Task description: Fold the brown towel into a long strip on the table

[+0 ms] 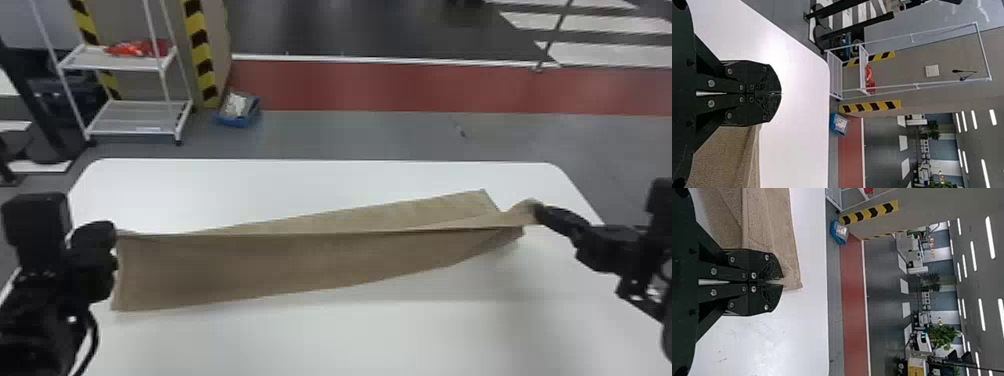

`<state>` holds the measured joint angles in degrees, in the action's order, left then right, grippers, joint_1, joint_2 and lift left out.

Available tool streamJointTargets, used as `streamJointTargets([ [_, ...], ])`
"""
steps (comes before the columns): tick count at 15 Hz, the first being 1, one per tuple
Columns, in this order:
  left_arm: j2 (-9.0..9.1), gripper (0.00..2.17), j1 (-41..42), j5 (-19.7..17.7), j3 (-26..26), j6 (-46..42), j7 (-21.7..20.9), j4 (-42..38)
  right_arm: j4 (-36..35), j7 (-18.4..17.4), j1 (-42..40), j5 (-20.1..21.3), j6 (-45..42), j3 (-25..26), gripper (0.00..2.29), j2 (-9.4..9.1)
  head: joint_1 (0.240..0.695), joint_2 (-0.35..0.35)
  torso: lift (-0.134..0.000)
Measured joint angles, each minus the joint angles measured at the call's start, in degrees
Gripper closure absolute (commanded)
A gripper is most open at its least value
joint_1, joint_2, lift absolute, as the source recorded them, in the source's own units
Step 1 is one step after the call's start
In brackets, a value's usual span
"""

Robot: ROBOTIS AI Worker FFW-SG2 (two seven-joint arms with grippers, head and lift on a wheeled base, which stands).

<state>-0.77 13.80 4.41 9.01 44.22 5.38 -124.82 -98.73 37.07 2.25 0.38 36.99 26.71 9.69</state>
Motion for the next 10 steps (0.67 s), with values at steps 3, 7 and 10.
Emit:
streamJointTargets([
  [3,-0.22,2.07,-3.0,1.6,-0.4,1.9,-0.2,2.6,5.4,-0.8,4.2,0.7,0.2,-0.4,1.46,0.13,0.695,-0.066,-0.111],
  [7,-1.07,2.04,-7.2,2.0,-1.5,3.5,-0.7,8.5,11.1,-1.1,7.2,0.7,-1.0,-1.3,1.47,0.62,0.695,-0.069,-0.111],
  [10,-1.37,2.05,-8.7,2.7,-1.8,4.4,-0.7,10.3,12.5,-1.0,8.5,0.0,-1.7,-2.1,1.47,0.58,0.695,-0.056,-0.111],
])
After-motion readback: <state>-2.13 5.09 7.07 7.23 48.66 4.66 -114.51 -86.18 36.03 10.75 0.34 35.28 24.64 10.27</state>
